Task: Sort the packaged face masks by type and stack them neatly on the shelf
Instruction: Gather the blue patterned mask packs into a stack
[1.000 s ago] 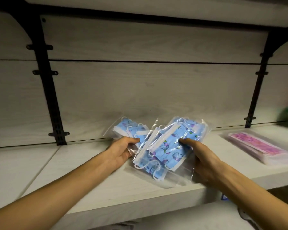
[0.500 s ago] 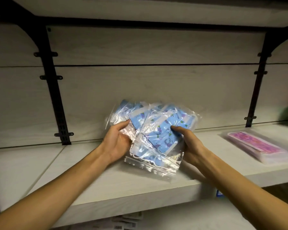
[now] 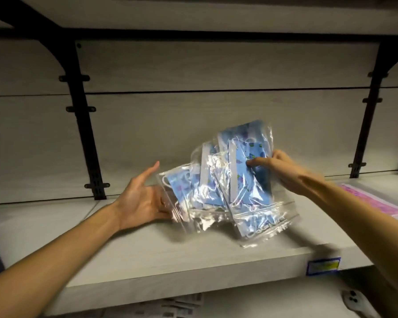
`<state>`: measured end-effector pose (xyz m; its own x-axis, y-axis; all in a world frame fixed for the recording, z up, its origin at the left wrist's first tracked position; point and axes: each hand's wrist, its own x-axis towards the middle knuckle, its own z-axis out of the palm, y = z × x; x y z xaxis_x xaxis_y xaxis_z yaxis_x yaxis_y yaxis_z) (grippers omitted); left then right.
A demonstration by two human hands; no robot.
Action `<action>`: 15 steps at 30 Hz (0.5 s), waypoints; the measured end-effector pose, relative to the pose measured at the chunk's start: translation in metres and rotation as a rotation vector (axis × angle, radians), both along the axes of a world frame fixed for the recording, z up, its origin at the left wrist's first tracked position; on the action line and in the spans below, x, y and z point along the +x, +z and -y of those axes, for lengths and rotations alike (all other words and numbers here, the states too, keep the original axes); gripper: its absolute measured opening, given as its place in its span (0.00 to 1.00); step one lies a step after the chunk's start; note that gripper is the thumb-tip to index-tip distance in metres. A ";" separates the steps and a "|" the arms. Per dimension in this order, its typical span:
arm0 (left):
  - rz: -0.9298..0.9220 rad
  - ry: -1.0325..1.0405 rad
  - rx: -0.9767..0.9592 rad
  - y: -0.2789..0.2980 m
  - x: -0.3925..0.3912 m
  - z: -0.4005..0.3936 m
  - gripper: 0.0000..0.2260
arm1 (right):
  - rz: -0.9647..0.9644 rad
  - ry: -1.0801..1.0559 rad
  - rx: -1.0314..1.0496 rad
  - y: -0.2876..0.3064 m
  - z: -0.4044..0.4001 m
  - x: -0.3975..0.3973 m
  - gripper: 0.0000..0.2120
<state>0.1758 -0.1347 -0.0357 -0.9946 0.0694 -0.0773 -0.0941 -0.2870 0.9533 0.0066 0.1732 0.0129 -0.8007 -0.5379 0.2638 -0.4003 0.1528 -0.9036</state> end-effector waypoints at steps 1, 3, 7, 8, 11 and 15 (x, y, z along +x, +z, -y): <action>0.012 -0.054 -0.057 0.002 0.000 0.001 0.44 | -0.041 0.016 0.028 0.004 0.001 0.000 0.14; 0.006 -0.128 -0.176 0.010 0.000 -0.002 0.34 | -0.105 0.059 0.084 0.011 0.004 0.000 0.14; -0.024 -0.152 -0.389 0.022 -0.006 -0.008 0.22 | -0.178 0.125 0.155 0.019 0.006 -0.002 0.18; -0.037 -0.138 -0.383 0.024 -0.010 -0.011 0.22 | -0.190 0.138 0.166 0.021 0.006 -0.002 0.16; -0.132 -0.047 -0.287 0.025 -0.022 -0.020 0.21 | -0.224 0.140 0.192 0.023 0.008 -0.003 0.13; -0.197 0.101 -0.306 0.023 -0.031 -0.030 0.19 | -0.228 0.126 0.172 0.019 0.014 -0.003 0.05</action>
